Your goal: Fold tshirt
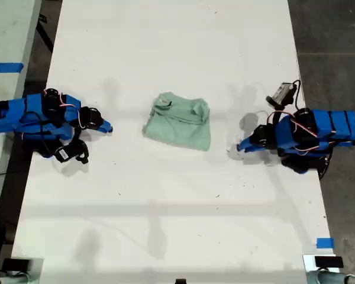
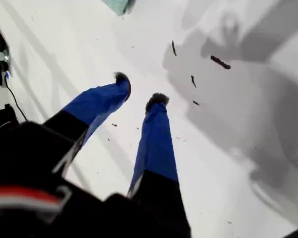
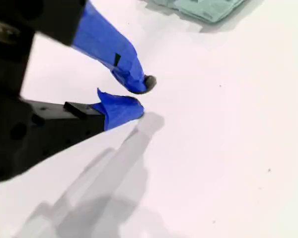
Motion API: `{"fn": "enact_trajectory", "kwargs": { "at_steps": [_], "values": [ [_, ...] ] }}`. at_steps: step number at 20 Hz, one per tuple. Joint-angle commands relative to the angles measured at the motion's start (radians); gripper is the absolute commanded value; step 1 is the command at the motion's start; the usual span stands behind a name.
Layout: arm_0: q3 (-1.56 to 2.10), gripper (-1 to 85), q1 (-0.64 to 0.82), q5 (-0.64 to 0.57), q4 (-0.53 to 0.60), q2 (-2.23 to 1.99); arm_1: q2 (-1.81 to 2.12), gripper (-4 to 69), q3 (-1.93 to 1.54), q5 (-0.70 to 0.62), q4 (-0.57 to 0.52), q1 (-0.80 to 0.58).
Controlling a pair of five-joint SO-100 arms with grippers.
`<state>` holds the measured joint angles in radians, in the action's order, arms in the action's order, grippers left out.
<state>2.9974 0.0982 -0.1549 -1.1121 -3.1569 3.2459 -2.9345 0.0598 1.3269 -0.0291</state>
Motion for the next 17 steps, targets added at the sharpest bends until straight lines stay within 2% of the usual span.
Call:
{"fn": "enact_trajectory", "kwargs": {
  "at_steps": [1, 2, 4, 5, 6, 8, 17],
  "values": [
    [0.017, 2.9, 0.064, 0.031, -0.204, -0.175, 0.077, 7.3, -0.051, 0.048, -0.052, 0.035],
    [0.023, 3.0, 0.067, 0.021, -0.201, -0.17, 0.074, 7.6, -0.052, 0.046, -0.057, 0.028],
    [0.017, 9.3, 0.011, 0.063, -0.31, -0.172, 0.118, 10.2, -0.06, 0.057, -0.077, 0.041],
    [0.021, 10.1, -0.017, 0.06, -0.31, -0.172, 0.118, 10.2, -0.06, -0.011, -0.077, 0.04],
    [0.02, 10.5, -0.043, 0.061, -0.31, -0.172, 0.118, 10.2, -0.06, -0.176, -0.077, 0.037],
    [0.02, 10.9, -0.078, 0.061, -0.31, -0.172, 0.118, 10.0, -0.06, -0.653, -0.077, 0.035],
    [0.02, 11.3, -0.118, 0.063, -0.31, -0.172, 0.118, 7.9, -0.058, -0.667, -0.069, 0.04]
  ]
}}
